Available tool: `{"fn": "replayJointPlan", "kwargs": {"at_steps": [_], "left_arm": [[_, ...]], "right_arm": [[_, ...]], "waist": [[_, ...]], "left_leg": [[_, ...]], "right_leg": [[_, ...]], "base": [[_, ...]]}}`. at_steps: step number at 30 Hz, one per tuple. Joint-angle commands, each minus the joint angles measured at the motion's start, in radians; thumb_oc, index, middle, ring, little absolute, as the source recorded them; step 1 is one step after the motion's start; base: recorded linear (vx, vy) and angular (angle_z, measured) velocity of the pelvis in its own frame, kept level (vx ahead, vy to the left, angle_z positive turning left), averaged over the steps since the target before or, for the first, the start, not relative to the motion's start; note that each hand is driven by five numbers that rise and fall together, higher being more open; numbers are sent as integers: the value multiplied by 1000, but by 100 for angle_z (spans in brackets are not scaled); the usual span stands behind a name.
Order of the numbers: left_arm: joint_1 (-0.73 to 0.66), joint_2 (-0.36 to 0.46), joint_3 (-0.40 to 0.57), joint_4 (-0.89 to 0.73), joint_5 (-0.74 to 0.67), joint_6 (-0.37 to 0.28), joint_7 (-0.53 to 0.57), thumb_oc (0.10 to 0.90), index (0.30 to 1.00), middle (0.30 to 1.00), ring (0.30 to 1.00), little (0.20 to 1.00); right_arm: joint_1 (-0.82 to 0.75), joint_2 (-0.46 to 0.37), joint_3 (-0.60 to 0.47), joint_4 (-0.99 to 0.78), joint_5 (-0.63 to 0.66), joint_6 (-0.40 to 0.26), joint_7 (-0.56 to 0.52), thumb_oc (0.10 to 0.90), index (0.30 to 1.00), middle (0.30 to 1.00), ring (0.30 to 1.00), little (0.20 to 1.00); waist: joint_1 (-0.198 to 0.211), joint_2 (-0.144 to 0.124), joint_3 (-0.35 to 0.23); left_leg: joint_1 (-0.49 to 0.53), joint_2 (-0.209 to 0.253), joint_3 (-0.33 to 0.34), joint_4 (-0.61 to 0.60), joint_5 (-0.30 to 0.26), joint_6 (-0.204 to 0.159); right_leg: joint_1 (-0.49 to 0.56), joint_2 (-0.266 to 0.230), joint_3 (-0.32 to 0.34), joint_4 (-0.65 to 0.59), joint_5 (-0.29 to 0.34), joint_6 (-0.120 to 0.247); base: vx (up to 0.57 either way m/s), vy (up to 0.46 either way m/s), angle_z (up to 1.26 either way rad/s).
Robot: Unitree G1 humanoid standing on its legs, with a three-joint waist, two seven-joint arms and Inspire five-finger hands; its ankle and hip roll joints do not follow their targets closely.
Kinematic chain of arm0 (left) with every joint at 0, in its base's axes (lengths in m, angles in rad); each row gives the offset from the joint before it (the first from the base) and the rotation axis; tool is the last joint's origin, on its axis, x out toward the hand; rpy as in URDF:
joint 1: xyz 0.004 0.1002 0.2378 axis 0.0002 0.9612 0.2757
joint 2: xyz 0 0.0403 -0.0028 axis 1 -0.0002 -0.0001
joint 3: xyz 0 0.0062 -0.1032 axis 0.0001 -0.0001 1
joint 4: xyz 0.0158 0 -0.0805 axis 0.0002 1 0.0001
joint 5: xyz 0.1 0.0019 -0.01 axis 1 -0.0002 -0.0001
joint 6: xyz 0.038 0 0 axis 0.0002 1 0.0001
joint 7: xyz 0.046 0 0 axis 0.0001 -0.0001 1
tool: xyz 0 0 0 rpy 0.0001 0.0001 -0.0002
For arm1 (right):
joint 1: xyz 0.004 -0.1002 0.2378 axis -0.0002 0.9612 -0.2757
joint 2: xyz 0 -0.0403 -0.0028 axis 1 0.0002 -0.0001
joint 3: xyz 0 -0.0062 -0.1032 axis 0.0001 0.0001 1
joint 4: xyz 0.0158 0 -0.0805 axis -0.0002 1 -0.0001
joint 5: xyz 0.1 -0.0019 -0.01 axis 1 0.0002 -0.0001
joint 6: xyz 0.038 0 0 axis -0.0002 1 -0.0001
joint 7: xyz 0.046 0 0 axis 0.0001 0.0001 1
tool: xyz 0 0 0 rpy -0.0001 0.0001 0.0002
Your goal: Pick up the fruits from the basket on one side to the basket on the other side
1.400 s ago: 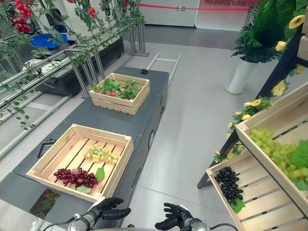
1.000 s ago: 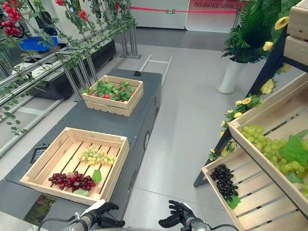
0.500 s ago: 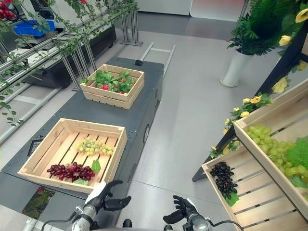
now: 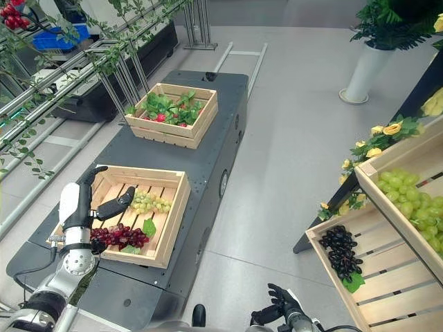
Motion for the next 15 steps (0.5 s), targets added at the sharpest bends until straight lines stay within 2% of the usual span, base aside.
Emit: {"fn": "replayJointPlan", "kwargs": {"at_steps": [1,2,3,5,6,7,9,11,15], "left_arm": [[-124,51,55,-66,-180,-51,-145,800,900,900,900,900],[-122,52,51,-82,-155,-51,-144,800,900,900,900,900],[-121,59,47,-91,-85,-51,-98,800,900,900,900,900],[-128,93,24,-67,149,7,38,800,900,900,900,900],[-130,103,17,-59,193,21,64,800,900,900,900,900],[-141,135,-4,-36,283,77,95,800,900,900,900,900],[-155,168,-19,-11,339,125,132,800,900,900,900,900],[-196,222,-51,47,391,210,169,800,900,900,900,900],[-257,272,-89,110,497,289,216,800,900,900,900,900]], "right_arm": [[-51,-11,-20,-33,20,-68,-64,800,900,900,900,900],[-50,-11,-25,-36,19,-65,-67,800,900,900,900,900],[-51,-11,-31,-37,19,-68,-61,800,900,900,900,900],[-53,-14,-31,-44,11,-69,-52,800,900,900,900,900],[-53,-15,-30,-45,8,-71,-53,800,900,900,900,900],[-54,-21,-27,-48,8,-71,-54,800,900,900,900,900],[-59,-33,-22,-57,15,-66,-53,800,900,900,900,900],[-76,-57,-13,-67,38,-66,-38,800,900,900,900,900],[-109,-78,-4,-73,76,-74,-18,800,900,900,900,900]], "waist": [[-3,-25,31],[-2,-25,32],[0,-24,33],[-3,-21,33],[-4,-21,32],[-7,-19,34],[-10,-16,42],[-17,-11,64],[-19,-13,109]], "left_leg": [[24,-72,-36,10,-126,20],[21,-73,-36,10,-125,21],[17,-73,-36,10,-123,21],[15,-75,-36,10,-122,21],[16,-75,-36,10,-122,21],[16,-75,-34,10,-120,21],[14,-74,-31,10,-117,21],[7,-69,-24,10,-110,21],[-18,-60,-10,26,-101,24]], "right_leg": [[6,-15,-15,46,-57,-26],[4,-16,-16,44,-54,-25],[1,-17,-17,43,-51,-24],[-2,-16,-17,42,-50,-23],[-3,-16,-16,43,-50,-23],[-5,-17,-14,47,-51,-22],[-10,-17,-12,55,-52,-22],[-27,-18,-8,78,-58,-25],[-68,-19,-4,130,-75,-33]], "base": [[11,32,0],[-3,45,0],[-8,69,0],[6,79,0],[32,81,0],[26,64,0],[14,76,-1],[10,96,-3],[-45,65,0]]}}
